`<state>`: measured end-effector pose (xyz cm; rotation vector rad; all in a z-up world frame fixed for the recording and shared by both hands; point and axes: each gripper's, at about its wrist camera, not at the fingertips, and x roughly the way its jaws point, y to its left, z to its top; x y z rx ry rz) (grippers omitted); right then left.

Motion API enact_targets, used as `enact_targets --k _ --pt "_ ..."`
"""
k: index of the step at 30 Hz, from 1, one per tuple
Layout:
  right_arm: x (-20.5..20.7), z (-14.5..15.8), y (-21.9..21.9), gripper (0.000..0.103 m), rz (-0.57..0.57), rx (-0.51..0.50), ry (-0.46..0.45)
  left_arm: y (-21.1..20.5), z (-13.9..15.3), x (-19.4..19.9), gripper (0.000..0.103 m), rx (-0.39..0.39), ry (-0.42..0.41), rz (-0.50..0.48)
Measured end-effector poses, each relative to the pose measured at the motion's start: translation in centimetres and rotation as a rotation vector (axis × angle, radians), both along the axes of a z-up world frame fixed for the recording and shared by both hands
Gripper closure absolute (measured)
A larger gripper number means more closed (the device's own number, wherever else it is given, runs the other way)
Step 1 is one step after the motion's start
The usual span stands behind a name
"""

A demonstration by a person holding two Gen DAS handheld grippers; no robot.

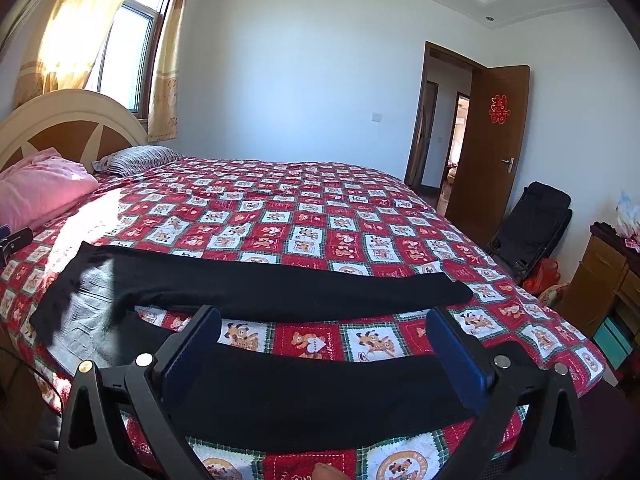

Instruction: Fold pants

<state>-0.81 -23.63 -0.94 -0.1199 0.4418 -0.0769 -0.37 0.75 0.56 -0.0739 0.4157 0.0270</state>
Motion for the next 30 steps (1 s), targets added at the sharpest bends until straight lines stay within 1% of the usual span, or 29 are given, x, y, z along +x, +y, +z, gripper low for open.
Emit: enact_targets --k 10,12,14,16,19,20,21,24,26,27,28,29,30 --pt "0.5 -0.8 0.1 0.001 0.011 0.001 0.018 -0.2 -1.2 0.6 0.000 0.000 0.018 -0.005" --pt "0.9 -1.1 -0.2 0.001 0.036 0.019 0.026 0.0 -1.7 1.0 0.000 0.015 0.018 -0.006" --pt "1.4 -1.8 -0.8 0.001 0.074 0.060 0.041 0.6 -2.5 2.0 0.000 0.047 0.021 -0.009" --pt "2.3 -2.6 -1.6 0.001 0.095 0.097 0.063 2.1 -3.4 3.6 0.000 0.048 0.048 0.012" --pt "4.2 -4.3 -2.8 0.001 0.077 0.123 0.115 5.4 -4.9 6.7 0.000 0.000 0.104 0.038" --pt "4.7 -4.7 -3.2 0.001 0.071 0.129 0.131 6.4 -5.5 7.9 0.000 -0.006 0.137 0.043" --pt "5.3 -5.3 -3.7 0.001 0.061 0.140 0.151 7.1 -5.8 9.0 0.000 0.011 0.159 0.047" --pt "6.9 -6.7 -5.1 0.001 0.050 0.192 0.203 8.5 -6.3 11.9 0.000 0.093 0.189 0.076" --pt "7.7 -7.4 -5.9 0.002 0.041 0.214 0.223 9.5 -6.7 14.1 0.000 0.097 0.224 0.071" --pt "8.3 -7.6 -6.2 0.005 0.038 0.222 0.232 10.0 -6.9 15.2 0.000 0.093 0.242 0.070" --pt "8.8 -7.8 -6.5 0.013 0.039 0.226 0.242 10.5 -7.3 16.3 0.000 0.096 0.260 0.073" --pt "9.3 -7.9 -6.8 0.016 0.039 0.229 0.254 10.9 -7.8 17.4 0.001 0.101 0.280 0.075" --pt "9.9 -8.1 -7.1 0.020 0.035 0.229 0.266 11.4 -8.4 18.5 0.006 0.095 0.305 0.075"
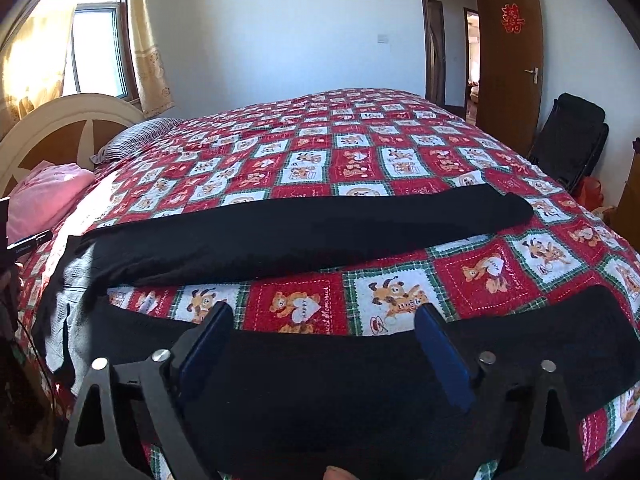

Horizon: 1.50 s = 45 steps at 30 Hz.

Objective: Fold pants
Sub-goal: 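Grasp the waistband of the black pants with the left gripper while the right gripper grasps the other waistband edge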

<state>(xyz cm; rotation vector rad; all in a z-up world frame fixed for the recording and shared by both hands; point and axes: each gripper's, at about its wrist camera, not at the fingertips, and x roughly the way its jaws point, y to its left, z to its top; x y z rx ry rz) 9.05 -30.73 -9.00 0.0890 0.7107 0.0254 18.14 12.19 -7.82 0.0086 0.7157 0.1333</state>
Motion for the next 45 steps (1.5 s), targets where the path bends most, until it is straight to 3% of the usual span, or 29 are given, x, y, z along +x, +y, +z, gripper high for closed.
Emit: enact_targets --k 3,9,12,18,24,28,36,38,41,42,45 --pt "1.2 0.0 -1.2 0.021 -0.014 -0.006 0.016 1.6 -1.8 2.6 0.023 -0.071 0.071 -0.007" --pt "4.0 0.5 -6.1 0.025 -0.091 0.041 0.045 2.5 -4.4 4.6 0.028 -0.081 0.148 -0.026" --pt "6.1 0.8 -9.8 0.034 -0.167 0.065 0.074 2.7 -5.2 5.4 0.042 -0.119 0.181 -0.060" --pt "10.7 1.4 -16.8 0.043 -0.292 0.090 0.125 2.9 -5.8 6.6 0.042 -0.134 0.206 -0.085" --pt "16.5 -0.1 -21.6 0.043 -0.319 0.095 0.228 2.6 -5.5 7.1 0.042 -0.092 0.221 -0.114" --pt "20.3 -1.3 -22.9 0.043 -0.302 0.039 0.253 2.3 -5.3 7.3 0.042 -0.063 0.216 -0.117" --pt "24.6 -4.0 -24.1 0.043 -0.242 0.058 0.324 2.3 -5.6 7.9 0.035 -0.039 0.227 -0.113" --pt "24.8 -4.2 -23.7 0.050 -0.216 0.056 0.326 2.6 -5.7 7.9 0.035 -0.071 0.241 -0.127" --pt "24.8 -4.1 -23.2 0.080 -0.203 0.036 0.326 3.3 -5.7 8.1 0.036 -0.129 0.248 -0.140" --pt "24.7 -4.0 -23.2 0.091 -0.200 0.047 0.323 3.4 -5.6 8.1 0.047 -0.135 0.241 -0.147" --pt "24.1 -3.4 -22.9 0.095 -0.192 0.050 0.301 3.1 -5.0 7.6 0.079 -0.155 0.216 -0.189"
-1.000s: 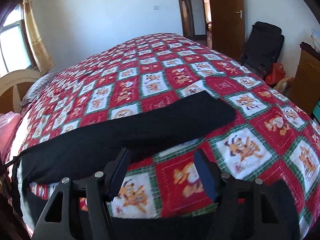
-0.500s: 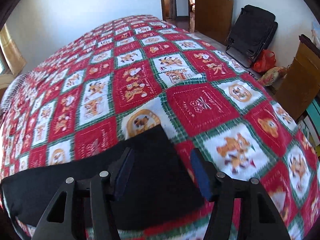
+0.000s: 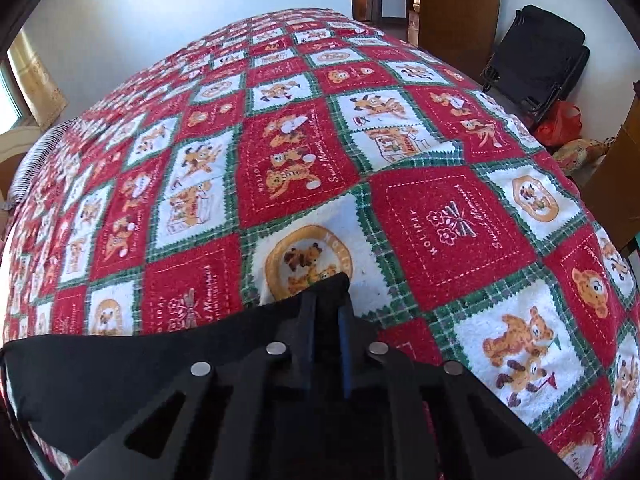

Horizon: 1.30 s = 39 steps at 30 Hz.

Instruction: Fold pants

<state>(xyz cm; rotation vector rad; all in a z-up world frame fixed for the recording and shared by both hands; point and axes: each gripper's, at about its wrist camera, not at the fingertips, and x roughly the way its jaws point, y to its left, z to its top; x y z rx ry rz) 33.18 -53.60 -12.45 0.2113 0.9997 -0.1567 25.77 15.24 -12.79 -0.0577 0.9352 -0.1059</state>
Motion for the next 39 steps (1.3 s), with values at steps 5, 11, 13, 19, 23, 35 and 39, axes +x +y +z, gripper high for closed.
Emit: enact_targets --k 5,11,13,19,23,35,39 --pt "-1.6 1.7 0.8 0.096 0.011 -0.021 -0.052 -0.9 1.1 -0.8 0.089 -0.001 -0.057 -0.022" --pt "-5.0 5.0 1.3 0.097 0.021 -0.017 -0.180 0.2 2.9 -2.0 0.089 -0.054 -0.132 -0.026" --pt "-6.4 6.0 1.1 0.097 0.014 -0.002 -0.227 0.5 3.3 -2.5 0.089 -0.078 -0.152 -0.030" --pt "-10.9 8.0 0.3 0.097 0.007 0.031 -0.338 1.0 4.0 -3.9 0.089 -0.132 -0.213 -0.022" --pt "-14.2 8.9 -0.2 0.098 0.018 0.057 -0.401 1.4 4.6 -5.4 0.089 -0.161 -0.261 -0.020" --pt "-24.7 8.5 -2.1 0.098 0.011 0.119 -0.488 2.1 4.5 -13.1 0.089 -0.227 -0.408 -0.063" --pt "-27.8 7.1 -2.6 0.098 0.010 0.132 -0.473 2.2 3.2 -15.7 0.089 -0.227 -0.412 -0.081"
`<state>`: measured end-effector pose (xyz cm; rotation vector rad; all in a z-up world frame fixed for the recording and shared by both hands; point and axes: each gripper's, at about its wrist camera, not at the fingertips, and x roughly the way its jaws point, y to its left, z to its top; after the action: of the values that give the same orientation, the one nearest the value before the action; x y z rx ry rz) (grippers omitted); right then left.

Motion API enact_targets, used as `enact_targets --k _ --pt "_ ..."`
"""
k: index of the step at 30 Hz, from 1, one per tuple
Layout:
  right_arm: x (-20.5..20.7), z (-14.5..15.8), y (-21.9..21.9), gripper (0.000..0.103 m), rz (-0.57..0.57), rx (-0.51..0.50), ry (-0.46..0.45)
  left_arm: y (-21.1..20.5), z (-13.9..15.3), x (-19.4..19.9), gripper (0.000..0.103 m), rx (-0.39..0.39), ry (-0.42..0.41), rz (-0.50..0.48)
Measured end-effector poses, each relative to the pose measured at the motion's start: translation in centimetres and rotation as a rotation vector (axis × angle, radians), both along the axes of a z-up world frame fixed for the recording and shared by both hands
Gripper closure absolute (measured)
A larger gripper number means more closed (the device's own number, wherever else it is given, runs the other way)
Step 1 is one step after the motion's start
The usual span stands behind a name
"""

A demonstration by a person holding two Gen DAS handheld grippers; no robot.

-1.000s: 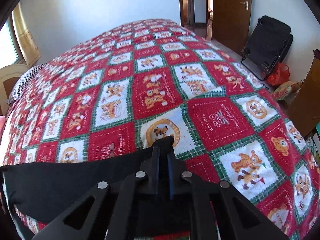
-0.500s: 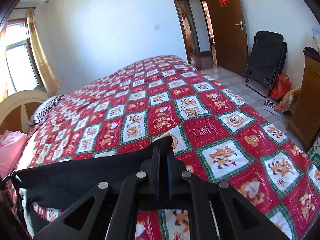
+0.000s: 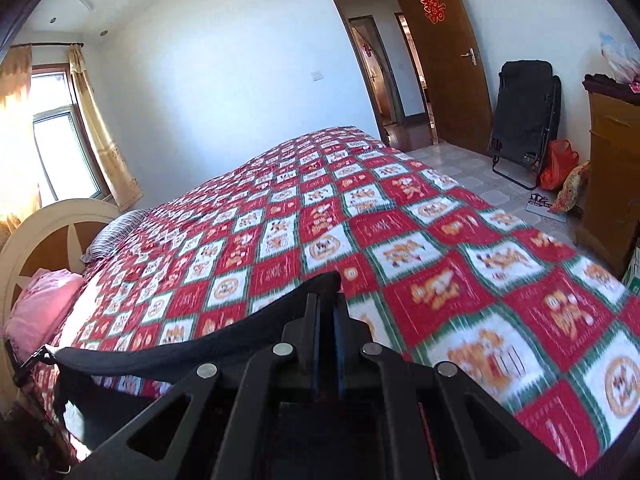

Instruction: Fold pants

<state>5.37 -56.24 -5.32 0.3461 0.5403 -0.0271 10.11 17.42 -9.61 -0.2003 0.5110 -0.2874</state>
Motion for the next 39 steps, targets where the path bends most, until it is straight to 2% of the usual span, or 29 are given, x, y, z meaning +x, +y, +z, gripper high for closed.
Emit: enact_targets --k 5,11,12,13,14,15,18,20,22,24,26,31,33,36,39 --pt "-2.7 -2.3 -0.2 0.098 -0.001 -0.014 0.049 -0.3 -2.5 -2.4 0.088 0.015 0.027 -0.016" --pt "-4.5 -4.4 -0.4 0.097 0.010 -0.008 0.094 -0.1 -4.3 -4.1 0.081 0.031 0.044 -0.004" --pt "-4.7 -4.3 -0.4 0.092 0.005 -0.013 0.098 -0.3 -4.3 -4.2 0.081 0.041 0.040 -0.003" --pt "-4.8 -4.1 -0.3 0.073 -0.011 -0.026 0.106 -0.4 -4.3 -4.4 0.081 0.053 0.037 -0.003" --pt "-5.2 -3.6 -0.2 0.060 -0.039 -0.045 0.111 -0.6 -4.2 -4.4 0.081 0.065 0.034 -0.003" --pt "-5.6 -3.2 -0.2 0.041 -0.062 -0.062 0.104 -0.9 -4.1 -4.4 0.081 0.083 0.033 -0.001" --pt "-7.1 -0.6 1.7 0.039 -0.089 -0.121 0.039 -1.6 -4.0 -4.6 0.081 0.141 0.023 0.006" --pt "-7.4 1.1 4.5 0.039 -0.044 -0.167 0.007 -2.1 -4.0 -4.6 0.081 0.186 0.020 0.012" --pt "-6.8 2.5 9.3 0.039 0.076 -0.224 -0.009 -2.3 -3.9 -4.7 0.080 0.200 0.016 0.020" --pt "-5.5 2.5 14.4 0.039 0.187 -0.283 0.010 -2.2 -3.8 -4.7 0.083 0.205 0.015 0.023" --pt "-4.1 1.6 20.0 0.040 0.319 -0.341 0.043 -2.3 -3.8 -4.9 0.085 0.209 0.010 0.016" --pt "-2.0 -3.3 35.3 0.040 0.689 -0.450 0.113 -2.6 -4.1 -5.3 0.087 0.202 0.009 0.004" --pt "-1.7 -5.4 39.7 0.040 0.779 -0.507 0.127 -2.4 -4.1 -5.3 0.087 0.181 0.008 0.005" --pt "-0.4 -7.9 43.7 0.040 0.836 -0.567 0.145 -2.5 -4.2 -5.2 0.089 0.175 0.014 0.012" --pt "0.6 -9.4 46.0 0.041 0.840 -0.644 0.140 -2.6 -4.2 -5.1 0.090 0.175 0.018 0.017"
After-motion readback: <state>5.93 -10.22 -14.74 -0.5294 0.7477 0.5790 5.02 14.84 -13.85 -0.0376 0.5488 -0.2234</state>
